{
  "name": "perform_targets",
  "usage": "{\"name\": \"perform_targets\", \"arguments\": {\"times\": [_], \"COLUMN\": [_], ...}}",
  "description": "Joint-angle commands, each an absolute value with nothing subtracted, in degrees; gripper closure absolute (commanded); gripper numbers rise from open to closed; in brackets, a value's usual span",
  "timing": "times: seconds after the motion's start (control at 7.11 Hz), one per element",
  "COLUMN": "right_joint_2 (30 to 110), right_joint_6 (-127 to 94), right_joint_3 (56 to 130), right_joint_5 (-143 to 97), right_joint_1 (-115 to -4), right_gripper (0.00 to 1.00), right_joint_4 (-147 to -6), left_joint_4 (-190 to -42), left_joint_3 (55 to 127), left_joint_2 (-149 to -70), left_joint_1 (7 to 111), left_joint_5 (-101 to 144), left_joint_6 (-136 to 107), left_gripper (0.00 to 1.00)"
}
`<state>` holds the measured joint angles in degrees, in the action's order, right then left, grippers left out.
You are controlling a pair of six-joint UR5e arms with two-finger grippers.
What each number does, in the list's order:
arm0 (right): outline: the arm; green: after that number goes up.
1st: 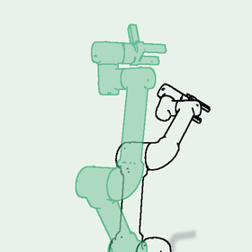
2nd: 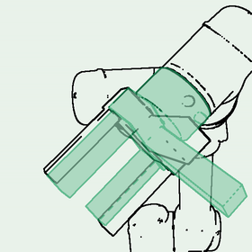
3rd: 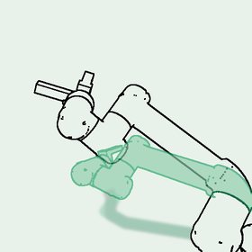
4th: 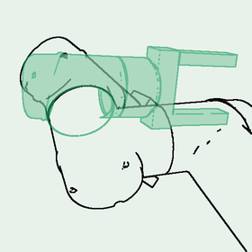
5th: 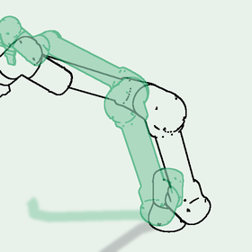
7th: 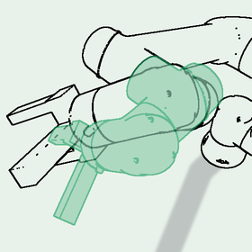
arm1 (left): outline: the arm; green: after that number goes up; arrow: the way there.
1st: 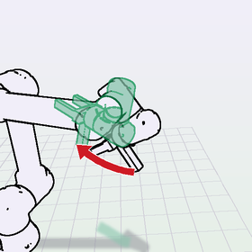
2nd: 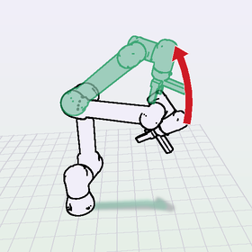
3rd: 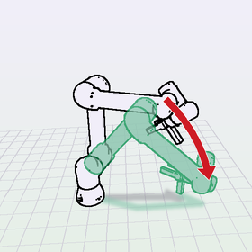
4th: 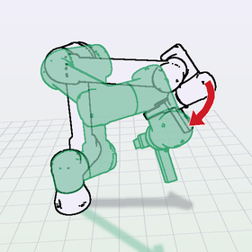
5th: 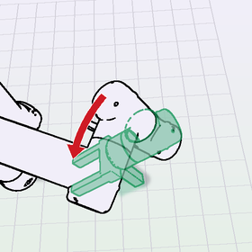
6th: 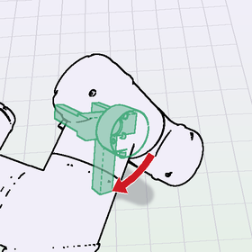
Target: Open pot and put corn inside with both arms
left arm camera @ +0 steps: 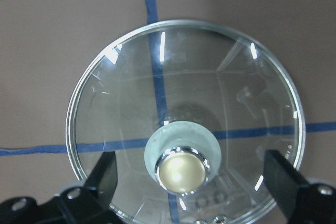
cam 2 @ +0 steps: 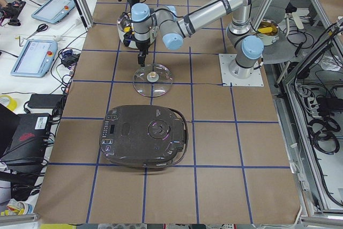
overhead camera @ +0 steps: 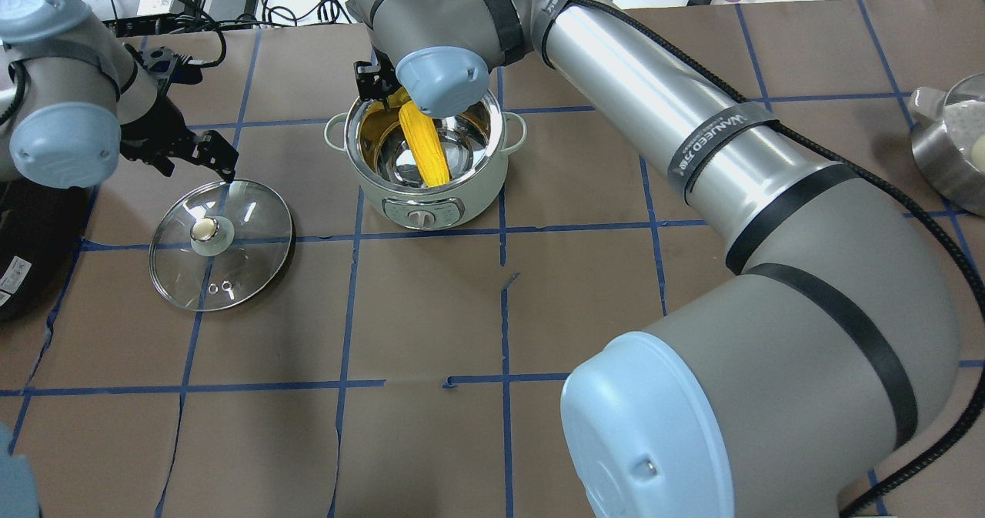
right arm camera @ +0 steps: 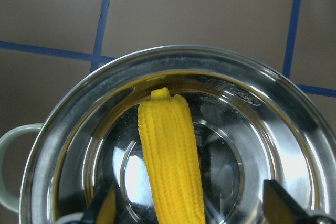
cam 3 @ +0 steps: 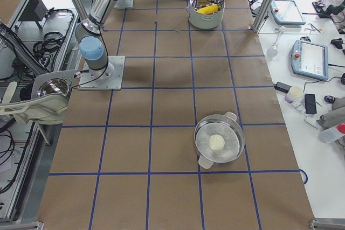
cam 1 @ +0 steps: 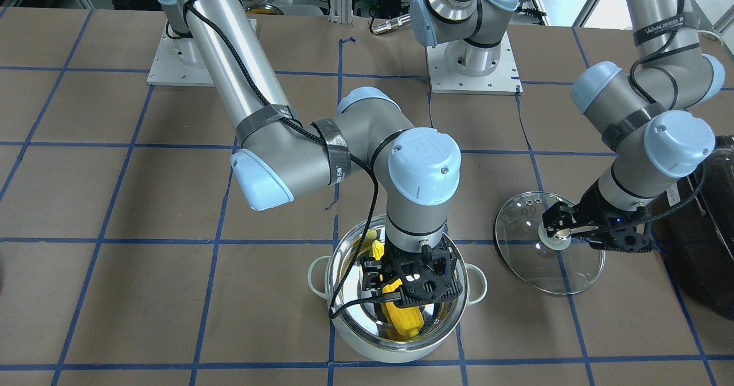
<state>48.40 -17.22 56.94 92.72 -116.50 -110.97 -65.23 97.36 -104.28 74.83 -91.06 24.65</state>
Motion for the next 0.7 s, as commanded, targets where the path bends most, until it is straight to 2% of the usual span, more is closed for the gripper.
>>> {"name": "perform_targets", "arguments": {"times": [0.0,0.28,0.56], "right_joint_2": [54.5,62.8,70.7], "right_joint_6": [-15.9,-15.9,-14.2], "right_joint_3": [57.9,60.1,67.7], "right_joint_5": [92.8,88.6,88.1], "right_joint_1": [-113.2,-105.7,-98.7], "right_gripper": [0.0,0.0,0.0], "right_joint_4": [-99.9,-86.5,-84.2], "left_joint_4": [-77.4,-83.2,-83.5], "left_joint_3": [87.1,83.9,83.8], "left_joint_2": [-102.6,-100.5,-98.5], "left_joint_1": [81.6,87.7,96.6], "left_joint_5": [-89.2,-89.5,-90.4], "left_joint_6": [17.0,5.9,-4.9], "left_gripper": [0.0,0.0,0.0]}}
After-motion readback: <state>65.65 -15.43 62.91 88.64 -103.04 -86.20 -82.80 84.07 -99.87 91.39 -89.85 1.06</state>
